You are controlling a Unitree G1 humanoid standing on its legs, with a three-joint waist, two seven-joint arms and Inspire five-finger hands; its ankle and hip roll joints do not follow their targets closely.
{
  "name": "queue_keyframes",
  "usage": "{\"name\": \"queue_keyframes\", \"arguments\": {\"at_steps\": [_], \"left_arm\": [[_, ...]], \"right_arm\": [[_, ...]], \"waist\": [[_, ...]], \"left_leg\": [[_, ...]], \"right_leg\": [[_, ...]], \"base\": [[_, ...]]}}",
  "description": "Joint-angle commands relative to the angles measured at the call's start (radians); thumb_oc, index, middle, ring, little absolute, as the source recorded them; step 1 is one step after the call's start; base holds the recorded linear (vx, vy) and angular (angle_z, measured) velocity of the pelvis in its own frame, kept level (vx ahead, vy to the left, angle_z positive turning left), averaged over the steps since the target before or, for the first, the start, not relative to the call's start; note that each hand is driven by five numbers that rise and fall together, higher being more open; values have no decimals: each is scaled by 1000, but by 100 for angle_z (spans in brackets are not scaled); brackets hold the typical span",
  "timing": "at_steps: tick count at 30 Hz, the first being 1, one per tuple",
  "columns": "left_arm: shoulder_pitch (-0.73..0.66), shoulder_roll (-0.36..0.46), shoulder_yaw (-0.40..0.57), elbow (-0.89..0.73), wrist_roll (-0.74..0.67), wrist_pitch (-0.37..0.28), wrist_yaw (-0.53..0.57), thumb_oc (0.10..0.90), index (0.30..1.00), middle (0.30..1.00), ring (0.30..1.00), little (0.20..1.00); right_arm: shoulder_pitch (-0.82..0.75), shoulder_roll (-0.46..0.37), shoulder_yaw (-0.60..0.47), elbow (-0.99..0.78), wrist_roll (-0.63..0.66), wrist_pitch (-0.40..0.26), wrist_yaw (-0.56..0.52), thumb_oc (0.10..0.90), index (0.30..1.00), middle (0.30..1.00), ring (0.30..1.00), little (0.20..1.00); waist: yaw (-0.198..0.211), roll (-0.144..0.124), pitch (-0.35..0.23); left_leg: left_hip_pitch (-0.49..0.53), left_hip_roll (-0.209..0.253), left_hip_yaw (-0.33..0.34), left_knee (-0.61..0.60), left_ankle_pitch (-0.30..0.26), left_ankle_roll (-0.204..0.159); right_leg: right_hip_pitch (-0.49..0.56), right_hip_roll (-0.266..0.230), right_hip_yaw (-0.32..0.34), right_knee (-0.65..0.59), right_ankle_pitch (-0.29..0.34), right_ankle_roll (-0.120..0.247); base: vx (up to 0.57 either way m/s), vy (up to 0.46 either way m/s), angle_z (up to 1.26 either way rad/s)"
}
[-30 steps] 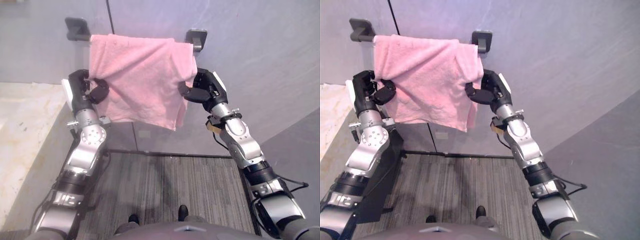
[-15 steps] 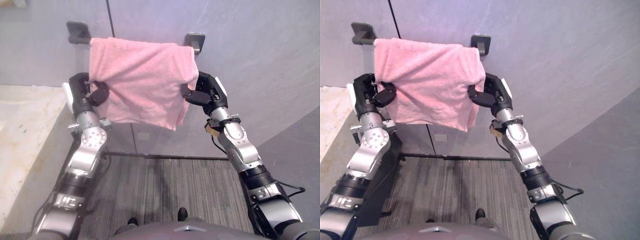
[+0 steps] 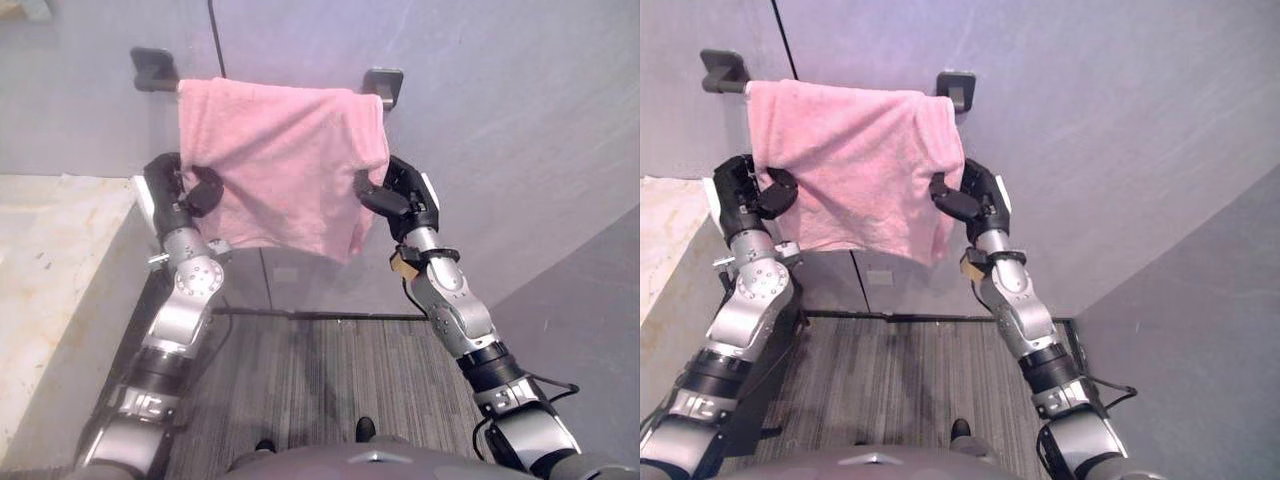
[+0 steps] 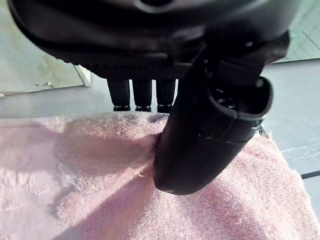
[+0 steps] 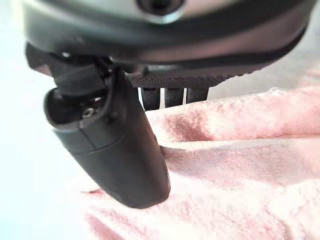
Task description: Organize the bathroom.
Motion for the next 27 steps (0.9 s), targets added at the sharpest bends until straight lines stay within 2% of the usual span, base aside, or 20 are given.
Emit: {"name": "queue_keyframes", "arguments": {"at_steps": [1,7,14,19,20,21,23,24,27], "left_arm": [[-52,14,10,-22,49,-48,-11,800,900,900,900,900],[-22,2,7,-41,41,-55,-27,800,900,900,900,900],[68,-2,21,-86,43,-120,-4,800,900,900,900,900],[193,-5,-2,-94,56,-202,-90,800,900,900,900,900],[203,-3,-10,-93,60,-213,-91,800,900,900,900,900],[229,6,-35,-88,83,-246,-112,800,900,900,900,900],[254,14,-71,-72,114,-286,-156,800,900,900,900,900],[282,25,-114,-58,97,-303,-216,800,900,900,900,900],[323,51,-187,-24,202,-336,-320,800,900,900,900,900]], "right_arm": [[5,-43,-3,-44,-54,-91,-2,800,900,900,900,900],[47,-71,-28,-77,-141,-114,-29,800,900,900,900,900],[166,-90,-50,-105,-283,-167,-48,800,900,900,900,900],[297,-99,-75,-66,-518,-307,-137,800,900,900,900,900],[306,-100,-75,-56,-530,-324,-146,800,900,900,900,900],[330,-103,-77,-11,-570,-375,-191,800,900,900,900,900],[348,-102,-74,67,-614,-417,-241,800,900,900,900,900],[363,-105,-66,151,-673,-452,-286,800,900,900,900,900],[386,-109,-51,256,-673,-461,-312,800,900,900,900,900]], "waist": [[-8,37,-42],[-11,35,-42],[-20,33,-31],[-36,31,-16],[-37,31,-15],[-38,30,-10],[-37,29,-7],[-38,30,0],[-32,30,6]], "left_leg": [[4,-56,10,6,-75,85],[0,-55,8,3,-74,85],[-7,-53,11,-1,-76,88],[-19,-49,15,-2,-77,91],[-20,-49,16,-2,-77,92],[-23,-49,17,-2,-79,95],[-26,-48,17,-2,-83,96],[-26,-46,13,-2,-86,96],[-44,-42,8,-2,-76,95]], "right_leg": [[-50,-26,-47,135,-28,88],[-54,-25,-47,137,-25,88],[-67,-23,-43,141,-18,90],[-81,-17,-40,144,-11,92],[-82,-16,-40,144,-12,93],[-83,-15,-42,144,-13,95],[-85,-15,-47,145,-14,97],[-82,-13,-51,148,-17,101],[-87,-7,-57,139,-15,102]], "base": [[-23,-17,-3],[-24,-11,-3],[-61,-15,-3],[-97,-18,-2],[-100,-16,-2],[-100,-17,-1],[-105,-21,-1],[-106,-29,-1],[-113,-42,-4]]}}
